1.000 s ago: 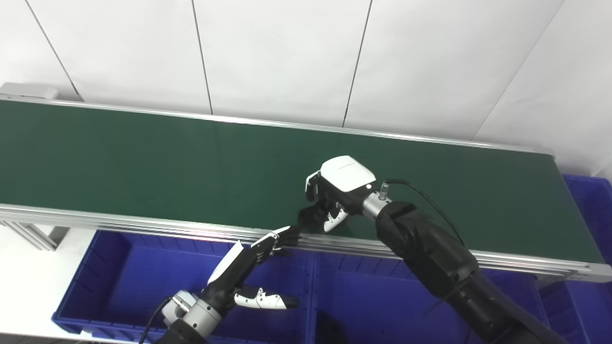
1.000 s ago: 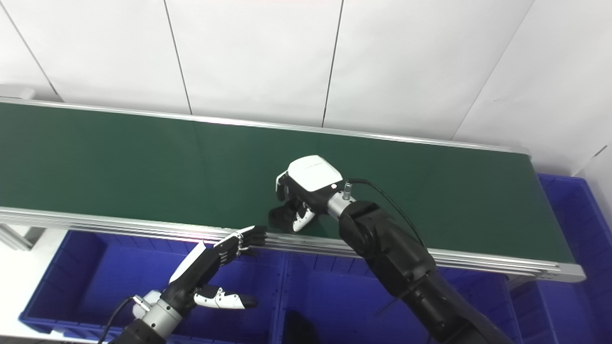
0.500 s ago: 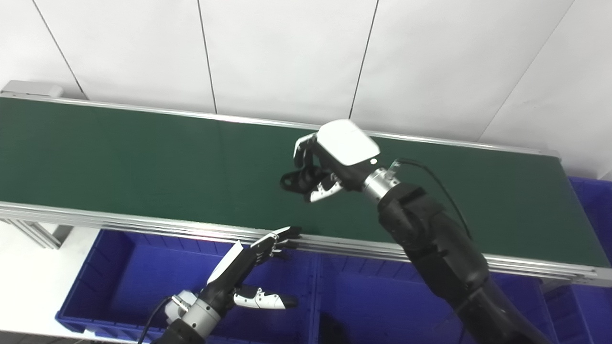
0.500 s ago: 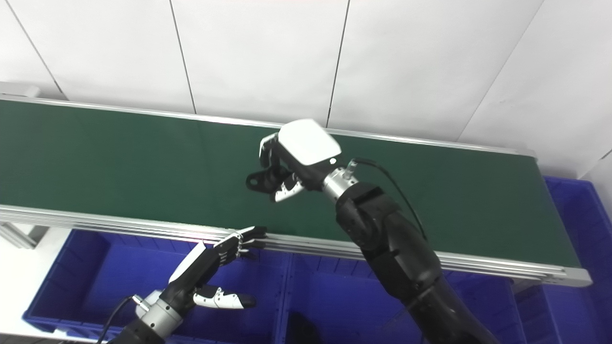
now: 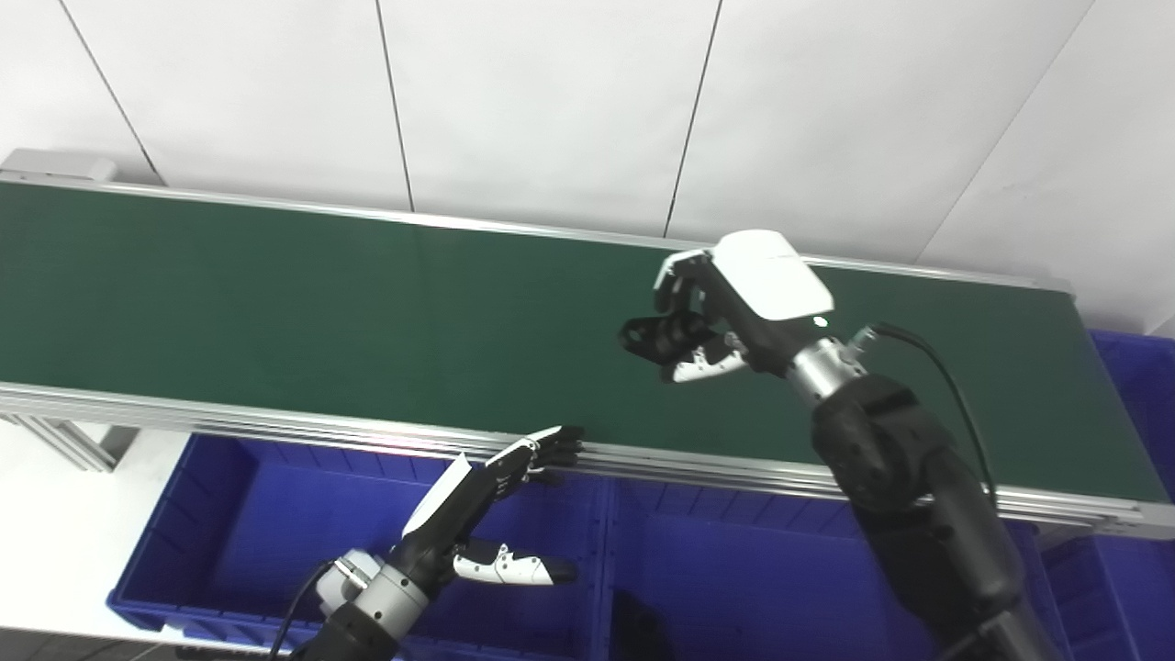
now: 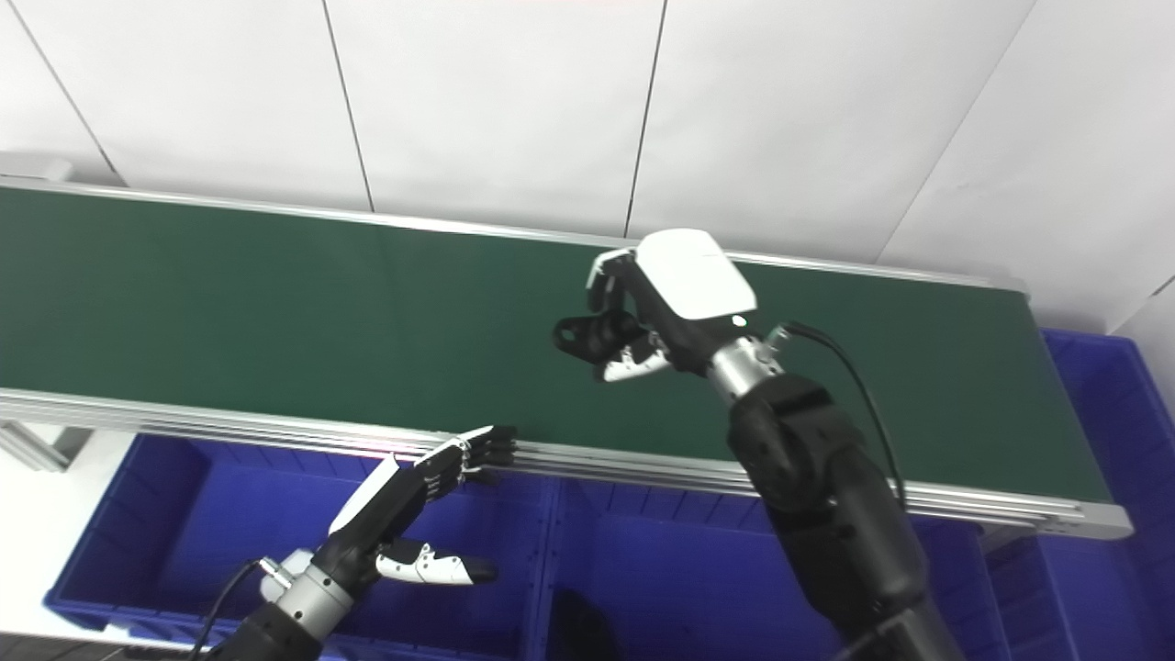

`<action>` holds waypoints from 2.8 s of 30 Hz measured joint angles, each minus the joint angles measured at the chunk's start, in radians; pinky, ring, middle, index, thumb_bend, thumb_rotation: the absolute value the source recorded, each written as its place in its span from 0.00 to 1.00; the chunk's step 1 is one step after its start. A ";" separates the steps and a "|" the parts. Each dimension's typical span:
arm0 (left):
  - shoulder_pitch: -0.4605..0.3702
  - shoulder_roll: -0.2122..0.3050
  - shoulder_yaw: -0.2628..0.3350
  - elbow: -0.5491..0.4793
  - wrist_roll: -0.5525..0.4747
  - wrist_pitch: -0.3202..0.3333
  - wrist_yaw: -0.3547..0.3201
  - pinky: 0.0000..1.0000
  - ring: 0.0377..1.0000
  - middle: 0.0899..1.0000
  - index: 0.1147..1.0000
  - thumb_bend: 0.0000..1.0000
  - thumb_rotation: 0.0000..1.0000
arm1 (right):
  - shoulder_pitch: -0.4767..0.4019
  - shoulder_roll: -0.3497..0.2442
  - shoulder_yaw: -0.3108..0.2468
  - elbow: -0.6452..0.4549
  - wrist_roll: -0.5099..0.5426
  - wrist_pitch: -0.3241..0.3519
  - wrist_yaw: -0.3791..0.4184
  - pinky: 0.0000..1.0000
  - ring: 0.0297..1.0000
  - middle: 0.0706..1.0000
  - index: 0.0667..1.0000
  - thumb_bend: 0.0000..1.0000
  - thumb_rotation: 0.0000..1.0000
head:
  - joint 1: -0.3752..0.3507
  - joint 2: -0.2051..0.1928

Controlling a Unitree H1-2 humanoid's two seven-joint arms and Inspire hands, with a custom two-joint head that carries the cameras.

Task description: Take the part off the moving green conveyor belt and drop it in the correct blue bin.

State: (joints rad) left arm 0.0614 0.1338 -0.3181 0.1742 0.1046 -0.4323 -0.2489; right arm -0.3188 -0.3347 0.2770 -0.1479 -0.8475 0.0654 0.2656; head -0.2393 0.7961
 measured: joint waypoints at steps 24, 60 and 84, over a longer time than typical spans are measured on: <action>0.024 0.058 0.061 -0.145 -0.102 0.248 -0.082 0.91 0.95 0.93 0.93 0.81 0.48 | 0.416 0.155 -0.058 -0.013 0.091 0.000 -0.228 0.25 0.30 0.44 0.45 0.53 0.00 | 0.002 0.095; 0.037 0.104 0.070 -0.165 -0.083 0.314 -0.127 0.94 0.99 0.99 0.98 0.80 0.45 | 0.571 0.263 -0.007 0.037 0.028 0.139 -0.413 0.93 1.00 1.00 0.99 0.72 0.48 | -0.018 0.081; 0.050 0.028 0.036 -0.054 0.085 0.158 -0.031 0.97 1.00 1.00 1.00 0.78 0.45 | 0.597 0.259 -0.028 0.295 0.520 -0.396 -0.490 0.94 0.94 0.95 0.98 0.87 0.75 | 0.084 -0.035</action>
State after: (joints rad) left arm 0.1116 0.1622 -0.2824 0.1207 0.1897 -0.2740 -0.2797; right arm 0.2785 -0.0759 0.2495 0.1467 -0.3275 -0.3307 -0.2243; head -0.1549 0.7609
